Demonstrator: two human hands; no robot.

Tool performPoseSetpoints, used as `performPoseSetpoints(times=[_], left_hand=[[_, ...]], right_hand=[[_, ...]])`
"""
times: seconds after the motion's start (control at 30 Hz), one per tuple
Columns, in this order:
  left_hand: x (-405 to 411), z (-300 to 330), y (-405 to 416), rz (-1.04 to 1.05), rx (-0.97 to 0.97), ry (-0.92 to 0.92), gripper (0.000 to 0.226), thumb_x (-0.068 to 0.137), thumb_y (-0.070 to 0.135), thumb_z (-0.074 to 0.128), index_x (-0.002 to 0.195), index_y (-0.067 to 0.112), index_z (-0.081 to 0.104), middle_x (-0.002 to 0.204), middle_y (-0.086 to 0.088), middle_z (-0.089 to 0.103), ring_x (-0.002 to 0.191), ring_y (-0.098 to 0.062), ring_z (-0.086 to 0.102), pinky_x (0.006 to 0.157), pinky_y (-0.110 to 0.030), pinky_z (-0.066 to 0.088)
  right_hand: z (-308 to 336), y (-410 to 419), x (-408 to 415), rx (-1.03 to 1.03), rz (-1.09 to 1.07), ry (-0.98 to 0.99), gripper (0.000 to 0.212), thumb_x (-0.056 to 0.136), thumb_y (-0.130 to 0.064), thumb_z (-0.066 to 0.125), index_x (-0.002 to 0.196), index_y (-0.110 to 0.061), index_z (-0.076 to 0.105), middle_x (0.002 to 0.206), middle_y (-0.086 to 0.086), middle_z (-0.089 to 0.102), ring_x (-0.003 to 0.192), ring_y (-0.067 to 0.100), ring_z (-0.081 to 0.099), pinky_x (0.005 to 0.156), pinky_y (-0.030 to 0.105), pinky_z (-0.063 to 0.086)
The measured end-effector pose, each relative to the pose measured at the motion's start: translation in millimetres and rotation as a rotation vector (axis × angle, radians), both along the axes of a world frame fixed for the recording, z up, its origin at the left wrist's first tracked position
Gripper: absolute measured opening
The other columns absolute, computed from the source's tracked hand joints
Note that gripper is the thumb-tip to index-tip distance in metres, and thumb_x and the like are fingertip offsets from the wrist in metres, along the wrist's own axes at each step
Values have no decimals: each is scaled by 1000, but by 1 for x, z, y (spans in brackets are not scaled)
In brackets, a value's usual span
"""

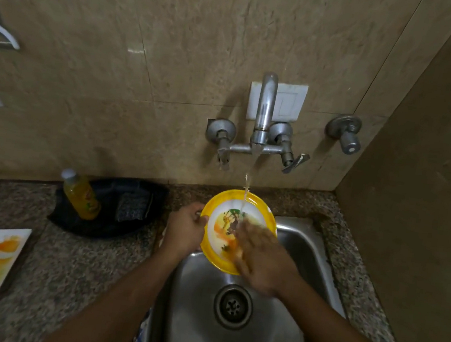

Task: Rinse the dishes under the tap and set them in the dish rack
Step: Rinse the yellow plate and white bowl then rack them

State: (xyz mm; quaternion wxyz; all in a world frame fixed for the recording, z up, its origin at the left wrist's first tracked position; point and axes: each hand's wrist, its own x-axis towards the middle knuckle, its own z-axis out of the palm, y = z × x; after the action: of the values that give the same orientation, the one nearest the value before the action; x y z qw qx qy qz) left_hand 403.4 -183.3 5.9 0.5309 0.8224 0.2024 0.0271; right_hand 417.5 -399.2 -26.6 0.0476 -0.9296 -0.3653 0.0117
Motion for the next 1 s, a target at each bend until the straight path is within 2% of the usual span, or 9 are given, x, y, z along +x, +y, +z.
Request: performPoseSetpoints(times=[0.07, 0.17, 0.33, 0.47, 0.6, 0.67, 0.73, 0.8, 1.0], left_hand=[[1, -9, -3, -4, -20, -4, 22, 79, 25, 58, 97, 32, 68, 92, -8, 75, 79, -29, 73, 66, -55, 59], [9, -3, -5, -8, 2, -23, 22, 79, 24, 59, 97, 31, 68, 95, -5, 75, 81, -27, 72, 66, -53, 60], [-3, -2, 11, -62, 255, -104, 22, 87, 21, 59, 106, 22, 69, 99, -7, 75, 92, -24, 71, 80, -39, 57], [-15, -3, 10, -153, 511, -239, 27, 91, 27, 56, 115, 22, 64, 90, -10, 74, 85, -30, 69, 68, -32, 52], [-29, 3, 7, -256, 683, -352, 40, 93, 41, 38, 117, 20, 61, 86, -12, 73, 77, -36, 67, 61, -38, 50], [-38, 3, 6, -273, 677, -392, 46, 93, 47, 30, 118, 22, 60, 82, -9, 73, 71, -34, 68, 56, -37, 52], [-45, 3, 6, -271, 735, -461, 42, 94, 42, 33, 120, 23, 61, 76, -6, 73, 62, -30, 67, 51, -32, 50], [-49, 2, 6, -252, 813, -504, 39, 95, 34, 37, 120, 19, 63, 75, -6, 73, 59, -28, 67, 47, -28, 47], [-49, -4, 7, -267, 830, -502, 34, 97, 28, 42, 122, 15, 60, 109, -4, 70, 82, -22, 67, 60, -28, 49]], right_hand=[[6, 17, 9, 23, -106, 81, 88, 92, -69, 7, 155, -10, 20, 162, 14, 13, 150, 31, 15, 120, 43, 6], [4, 39, -5, 122, 51, 119, 86, 93, -67, 7, 154, -9, 23, 162, 12, 17, 150, 26, 13, 120, 40, 3], [-2, -18, -3, 173, 138, 38, 47, 95, -41, 42, 137, -22, 54, 144, 2, 53, 134, 21, 45, 113, 40, 34], [10, -21, -1, 606, -270, -96, 10, 83, -15, 60, 91, -21, 63, 94, 1, 65, 88, 20, 59, 74, 27, 42], [-2, -11, 4, 865, -716, 254, 36, 82, -21, 70, 115, -23, 55, 108, -3, 61, 95, 11, 60, 78, 33, 51], [-7, -9, 9, 808, -711, 426, 31, 87, -25, 68, 117, -26, 60, 104, -5, 70, 94, 13, 66, 80, 37, 55], [-8, -9, 9, 676, -640, 397, 10, 93, -32, 62, 99, -25, 67, 90, -3, 74, 87, 17, 69, 74, 35, 54], [-7, -8, 6, 661, -596, 308, 14, 96, -32, 58, 96, -23, 68, 86, -1, 74, 84, 21, 69, 70, 35, 53], [4, -12, 5, 699, -558, 188, 10, 97, -22, 55, 88, -23, 60, 79, 2, 71, 78, 28, 66, 61, 37, 48]])
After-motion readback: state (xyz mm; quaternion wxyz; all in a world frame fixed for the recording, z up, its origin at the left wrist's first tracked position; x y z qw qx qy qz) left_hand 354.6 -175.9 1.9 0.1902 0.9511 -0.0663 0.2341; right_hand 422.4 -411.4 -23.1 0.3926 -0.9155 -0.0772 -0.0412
